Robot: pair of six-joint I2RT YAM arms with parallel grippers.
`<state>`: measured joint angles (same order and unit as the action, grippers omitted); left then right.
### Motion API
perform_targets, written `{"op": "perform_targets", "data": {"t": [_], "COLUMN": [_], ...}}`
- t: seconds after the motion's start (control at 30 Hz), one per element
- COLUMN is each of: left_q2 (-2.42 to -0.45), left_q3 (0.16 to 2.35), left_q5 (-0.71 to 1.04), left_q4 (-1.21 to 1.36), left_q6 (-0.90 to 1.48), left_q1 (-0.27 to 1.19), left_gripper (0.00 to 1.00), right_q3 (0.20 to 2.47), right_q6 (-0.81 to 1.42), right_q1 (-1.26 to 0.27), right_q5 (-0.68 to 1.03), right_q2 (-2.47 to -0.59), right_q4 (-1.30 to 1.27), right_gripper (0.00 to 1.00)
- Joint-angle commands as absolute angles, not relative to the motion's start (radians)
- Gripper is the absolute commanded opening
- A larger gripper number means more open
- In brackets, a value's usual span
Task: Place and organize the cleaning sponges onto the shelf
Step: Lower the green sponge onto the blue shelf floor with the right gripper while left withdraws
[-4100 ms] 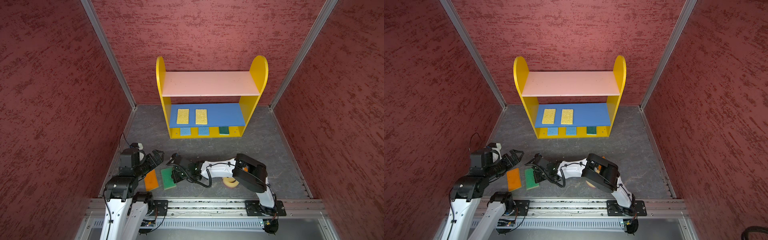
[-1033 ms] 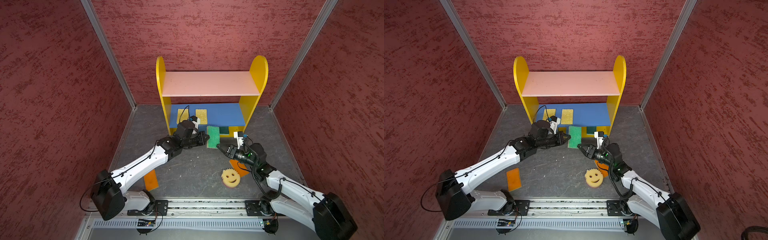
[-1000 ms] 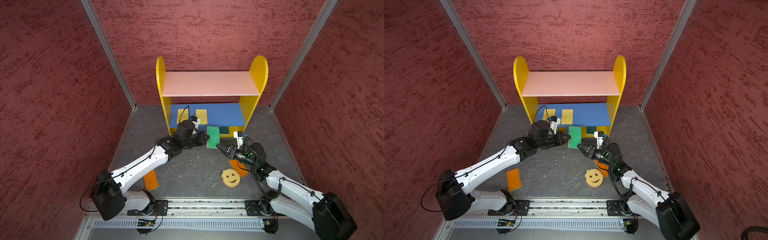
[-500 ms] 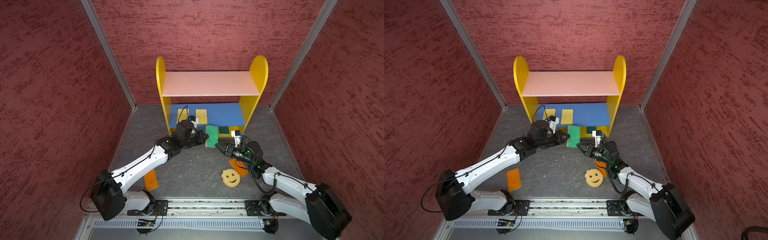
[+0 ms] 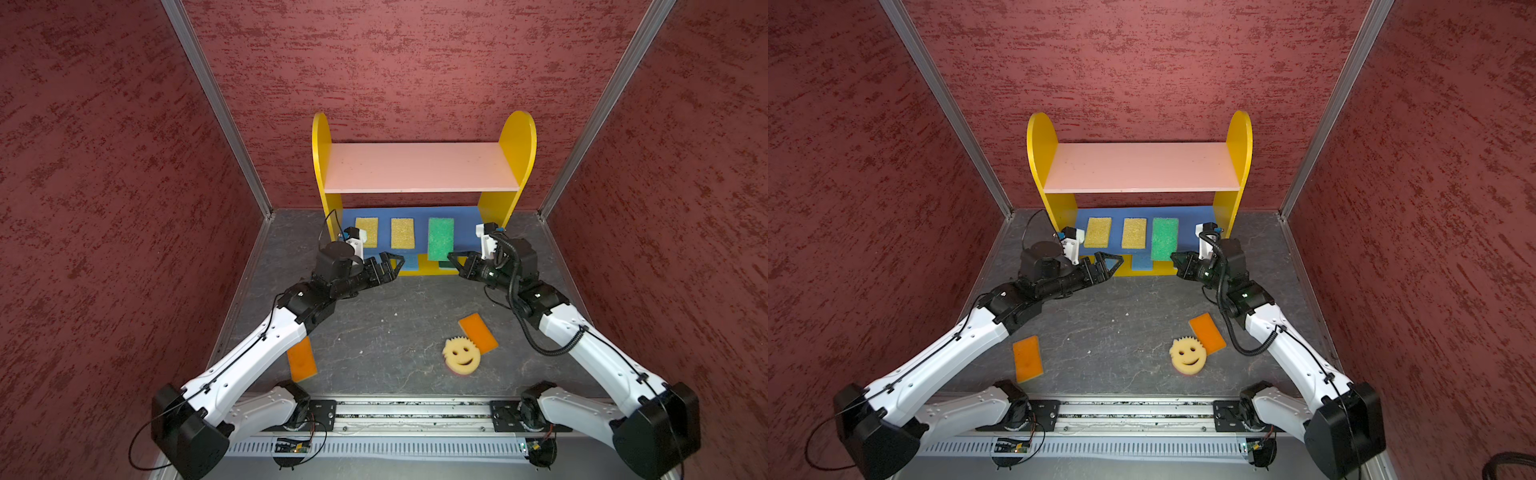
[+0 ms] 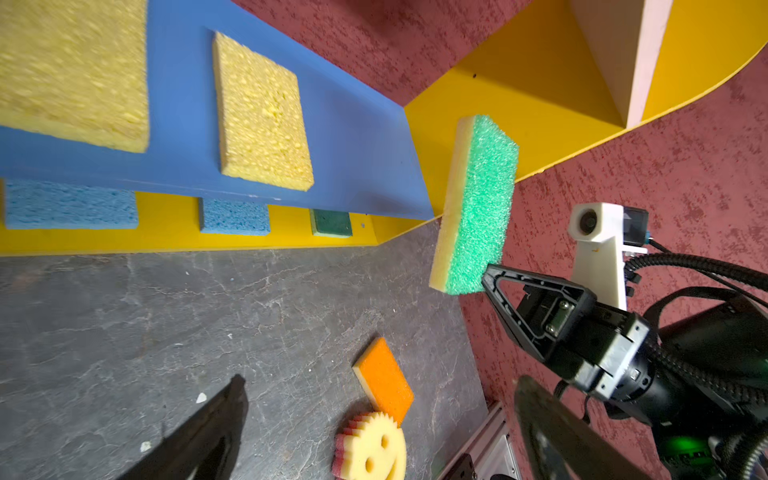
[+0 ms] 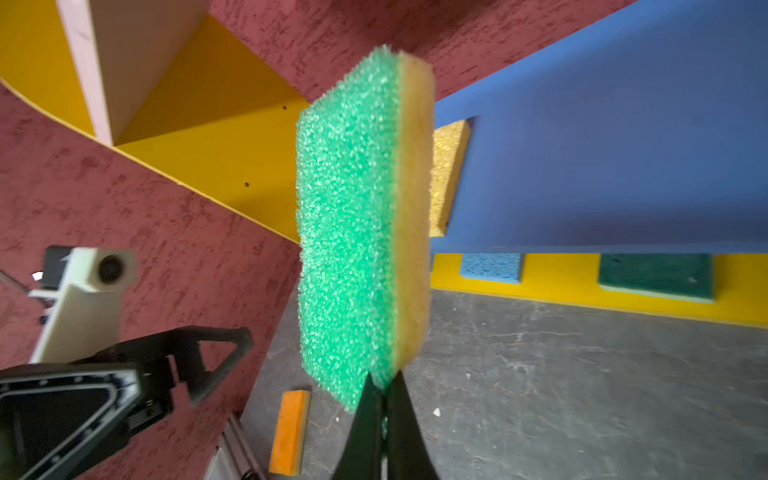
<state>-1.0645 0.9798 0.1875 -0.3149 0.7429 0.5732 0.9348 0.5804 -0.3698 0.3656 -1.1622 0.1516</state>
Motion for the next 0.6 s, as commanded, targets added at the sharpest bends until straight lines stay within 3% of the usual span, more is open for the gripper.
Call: {"op": "perform_targets", "data": {"t": [0.0, 0.57], "left_q2": [-1.002, -0.819], "left_q3": [0.952, 0.898], "left_q5": [0.156, 0.090], "left_q4": [-0.395, -0.540], "left_q6": [0.713, 0.706], "left_q1": [0.533, 0.441], "left_gripper": [1.00, 1.00], "right_q3": [1.012, 1.262], "right_q6": [0.417, 0.308], "right_q1": [-0.324, -0.199], "right_q5": [0.334, 0.413], "right_q2": [-1.232, -1.561], "right_q4": [0.355, 0.405], "right_gripper": [0.00, 0.00]}}
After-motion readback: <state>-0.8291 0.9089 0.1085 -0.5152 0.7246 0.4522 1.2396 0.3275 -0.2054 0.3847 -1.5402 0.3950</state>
